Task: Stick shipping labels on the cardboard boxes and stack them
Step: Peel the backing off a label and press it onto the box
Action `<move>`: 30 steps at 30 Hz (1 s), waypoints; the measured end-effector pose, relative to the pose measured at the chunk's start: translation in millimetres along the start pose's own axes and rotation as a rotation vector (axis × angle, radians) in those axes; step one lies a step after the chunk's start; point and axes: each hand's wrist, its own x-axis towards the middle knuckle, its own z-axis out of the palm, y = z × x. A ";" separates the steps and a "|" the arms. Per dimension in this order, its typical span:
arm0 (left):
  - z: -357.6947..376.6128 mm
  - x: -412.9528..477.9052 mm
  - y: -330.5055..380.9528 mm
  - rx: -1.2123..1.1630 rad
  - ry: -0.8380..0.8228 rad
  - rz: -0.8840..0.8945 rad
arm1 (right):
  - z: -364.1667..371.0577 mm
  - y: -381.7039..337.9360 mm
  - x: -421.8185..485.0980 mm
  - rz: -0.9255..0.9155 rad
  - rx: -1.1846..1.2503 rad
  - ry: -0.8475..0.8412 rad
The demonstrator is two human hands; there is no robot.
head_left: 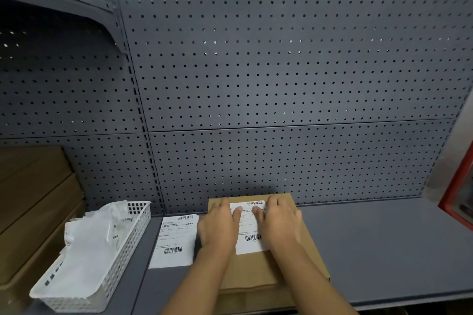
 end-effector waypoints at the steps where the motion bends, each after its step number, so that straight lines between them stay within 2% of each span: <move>1: -0.2 1.0 -0.2 -0.012 -0.004 -0.006 | -0.5 0.6 1.6 -0.001 0.012 -0.005; 7: -8.6 14.4 1.1 0.024 -0.034 0.015 | -12.6 -2.9 11.7 0.007 -0.008 -0.073; 11: -14.3 36.8 13.0 0.117 -0.067 0.007 | -17.4 -7.8 27.1 0.067 -0.031 -0.027; 14: -4.3 37.0 10.0 0.116 -0.025 0.013 | -6.8 -3.9 37.0 0.107 -0.022 -0.029; 17: 4.8 36.7 3.9 0.068 0.027 -0.024 | 2.9 2.5 45.2 0.097 -0.049 -0.078; 21: 6.6 43.7 1.7 0.038 0.040 -0.043 | 6.7 2.5 47.2 0.070 -0.051 -0.054; 26: 3.4 43.3 -1.4 0.038 0.007 -0.046 | 1.8 5.4 46.1 0.088 0.047 -0.025; 30: -8.3 37.1 -9.2 -0.141 -0.098 0.018 | -9.7 20.0 43.9 0.062 0.281 -0.016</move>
